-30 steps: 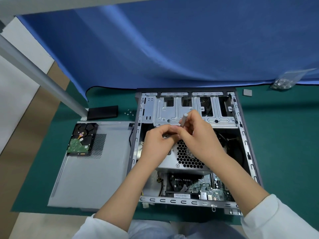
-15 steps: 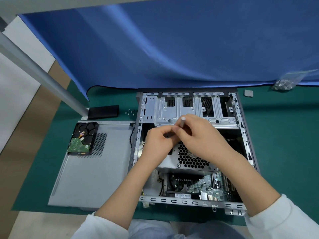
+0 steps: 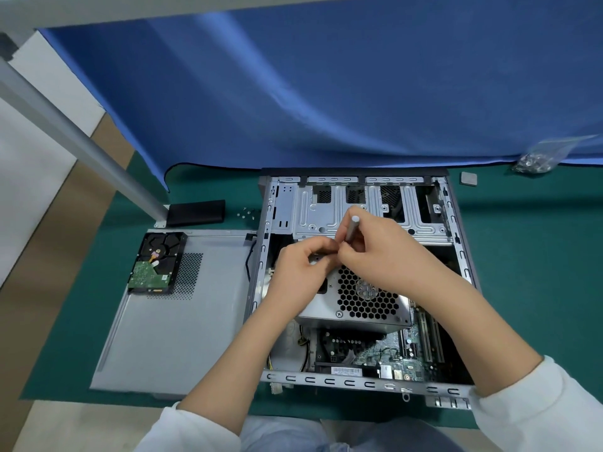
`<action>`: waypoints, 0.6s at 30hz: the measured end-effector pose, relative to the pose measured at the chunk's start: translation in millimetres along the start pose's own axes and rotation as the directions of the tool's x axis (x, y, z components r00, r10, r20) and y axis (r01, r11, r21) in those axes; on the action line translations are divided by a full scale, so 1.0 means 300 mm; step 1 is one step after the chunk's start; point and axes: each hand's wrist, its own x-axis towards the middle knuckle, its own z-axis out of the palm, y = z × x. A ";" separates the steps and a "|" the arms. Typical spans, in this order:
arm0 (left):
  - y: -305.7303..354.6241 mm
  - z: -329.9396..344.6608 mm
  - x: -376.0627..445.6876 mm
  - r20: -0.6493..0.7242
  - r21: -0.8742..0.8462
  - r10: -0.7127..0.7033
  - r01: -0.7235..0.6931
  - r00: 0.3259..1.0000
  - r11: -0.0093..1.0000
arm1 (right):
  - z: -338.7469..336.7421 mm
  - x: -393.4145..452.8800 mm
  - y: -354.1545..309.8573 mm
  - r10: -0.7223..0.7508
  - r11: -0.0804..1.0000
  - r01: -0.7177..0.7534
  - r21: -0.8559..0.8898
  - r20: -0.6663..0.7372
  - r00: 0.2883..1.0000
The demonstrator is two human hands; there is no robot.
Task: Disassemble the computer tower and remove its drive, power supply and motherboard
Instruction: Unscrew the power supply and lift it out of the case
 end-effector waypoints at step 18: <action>0.009 0.014 -0.006 -0.046 0.037 0.026 -0.024 0.999 0.999 | -0.013 0.020 -0.036 0.064 0.985 -0.066 -0.159 -0.016 0.998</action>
